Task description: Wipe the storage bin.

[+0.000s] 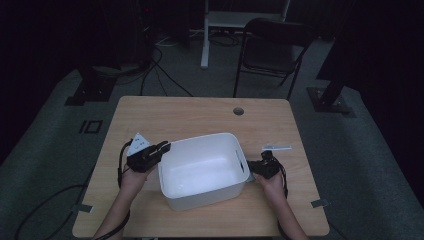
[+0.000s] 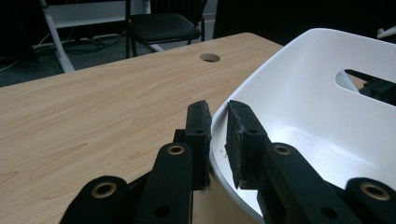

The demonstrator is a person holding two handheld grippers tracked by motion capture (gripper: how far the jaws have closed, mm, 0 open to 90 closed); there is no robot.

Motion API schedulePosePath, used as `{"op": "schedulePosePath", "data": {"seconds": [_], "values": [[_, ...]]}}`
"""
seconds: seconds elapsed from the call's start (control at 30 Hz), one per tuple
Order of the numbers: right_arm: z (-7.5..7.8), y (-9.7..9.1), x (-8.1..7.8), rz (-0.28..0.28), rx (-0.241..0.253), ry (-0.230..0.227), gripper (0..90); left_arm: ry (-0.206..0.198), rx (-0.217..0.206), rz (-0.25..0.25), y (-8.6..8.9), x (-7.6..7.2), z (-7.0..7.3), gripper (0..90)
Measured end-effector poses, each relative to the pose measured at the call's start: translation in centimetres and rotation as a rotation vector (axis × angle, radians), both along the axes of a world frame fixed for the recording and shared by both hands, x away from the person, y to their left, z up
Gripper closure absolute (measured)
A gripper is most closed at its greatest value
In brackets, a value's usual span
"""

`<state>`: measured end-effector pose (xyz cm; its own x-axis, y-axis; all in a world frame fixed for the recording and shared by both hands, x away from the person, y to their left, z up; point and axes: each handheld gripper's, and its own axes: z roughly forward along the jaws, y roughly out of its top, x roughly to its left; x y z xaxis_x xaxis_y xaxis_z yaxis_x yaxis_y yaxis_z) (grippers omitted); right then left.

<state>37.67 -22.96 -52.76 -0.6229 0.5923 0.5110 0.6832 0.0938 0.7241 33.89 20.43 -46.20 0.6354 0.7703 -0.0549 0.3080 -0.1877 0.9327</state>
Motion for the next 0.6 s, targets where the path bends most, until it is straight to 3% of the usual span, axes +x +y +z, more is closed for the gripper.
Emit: {"op": "schedulePosePath", "data": {"seconds": [0.2, 0.23, 0.27, 0.4, 0.57, 0.6], "values": [[3.7, -1.0, 0.6, -0.031, 0.033, -0.081, 86.2, 0.0, 0.002, -0.005, 0.0, 0.0, 0.0, 80.0], [3.7, -1.0, 0.6, -0.031, 0.033, -0.081, 86.2, 0.0, 0.002, -0.005, 0.0, 0.0, 0.0, 80.0], [5.3, -1.2, 0.8, -0.036, 0.053, -0.118, 86.3, 0.0, 0.002, -0.006, 0.1, 0.0, 0.0, 80.0], [7.9, -1.0, 1.0, -0.025, 0.081, -0.178, 86.3, 0.0, 0.001, -0.005, 0.0, 0.0, 0.0, 80.0], [8.3, 0.7, 1.3, -0.003, 0.013, -0.192, 86.3, -0.003, 0.008, 0.002, -0.1, 0.0, 0.0, 80.0], [8.3, 0.7, 1.4, -0.004, 0.021, -0.187, 86.3, -0.003, 0.009, 0.003, -0.1, 0.0, 0.0, 80.0]]}}
